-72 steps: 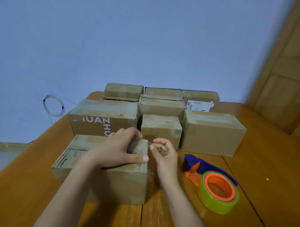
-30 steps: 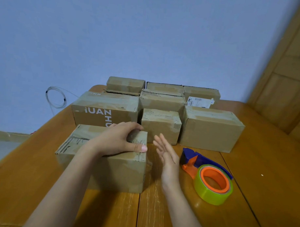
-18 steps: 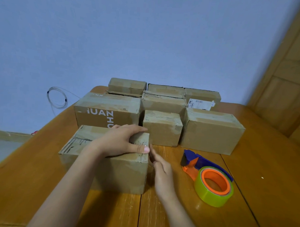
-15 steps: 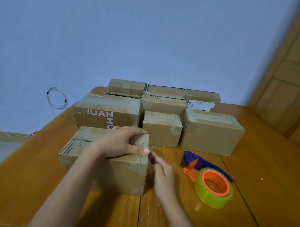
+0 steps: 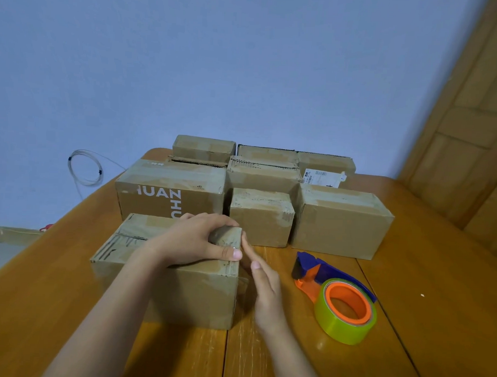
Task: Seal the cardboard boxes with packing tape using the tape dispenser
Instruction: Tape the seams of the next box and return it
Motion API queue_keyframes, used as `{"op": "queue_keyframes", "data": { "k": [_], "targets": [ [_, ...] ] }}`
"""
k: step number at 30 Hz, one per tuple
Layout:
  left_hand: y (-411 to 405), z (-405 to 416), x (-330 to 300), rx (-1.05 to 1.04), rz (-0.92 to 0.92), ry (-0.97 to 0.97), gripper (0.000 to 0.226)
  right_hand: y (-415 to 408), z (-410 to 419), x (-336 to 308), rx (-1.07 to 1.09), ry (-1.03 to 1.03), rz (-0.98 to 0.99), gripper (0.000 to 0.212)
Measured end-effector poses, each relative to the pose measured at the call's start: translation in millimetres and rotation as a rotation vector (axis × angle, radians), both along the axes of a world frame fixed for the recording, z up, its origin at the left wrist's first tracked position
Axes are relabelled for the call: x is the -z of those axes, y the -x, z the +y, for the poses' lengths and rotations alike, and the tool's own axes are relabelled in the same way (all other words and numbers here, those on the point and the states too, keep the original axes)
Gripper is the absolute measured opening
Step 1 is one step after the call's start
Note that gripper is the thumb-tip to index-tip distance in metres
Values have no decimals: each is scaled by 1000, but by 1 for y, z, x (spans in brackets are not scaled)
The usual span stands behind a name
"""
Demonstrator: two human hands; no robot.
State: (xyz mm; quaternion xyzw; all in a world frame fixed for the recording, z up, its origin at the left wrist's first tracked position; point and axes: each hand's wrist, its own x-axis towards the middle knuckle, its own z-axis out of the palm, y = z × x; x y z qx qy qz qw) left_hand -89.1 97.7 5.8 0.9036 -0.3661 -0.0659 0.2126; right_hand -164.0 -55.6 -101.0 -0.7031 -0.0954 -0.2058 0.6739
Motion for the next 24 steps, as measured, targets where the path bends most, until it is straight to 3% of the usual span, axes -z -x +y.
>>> {"op": "queue_keyframes", "data": {
  "k": [7,12,18,24],
  "targets": [
    [3,-1,-3,-21,39,8,96,9,-2,-6,166,-4,-161,41],
    [4,0,-3,-28,59,28,98,15,-3,-6,255,-71,-254,34],
    [4,0,-2,-28,67,53,95,26,10,-5,181,47,-309,38],
    [2,0,-1,-32,56,44,94,22,15,-2,268,165,-352,29]
  ]
}}
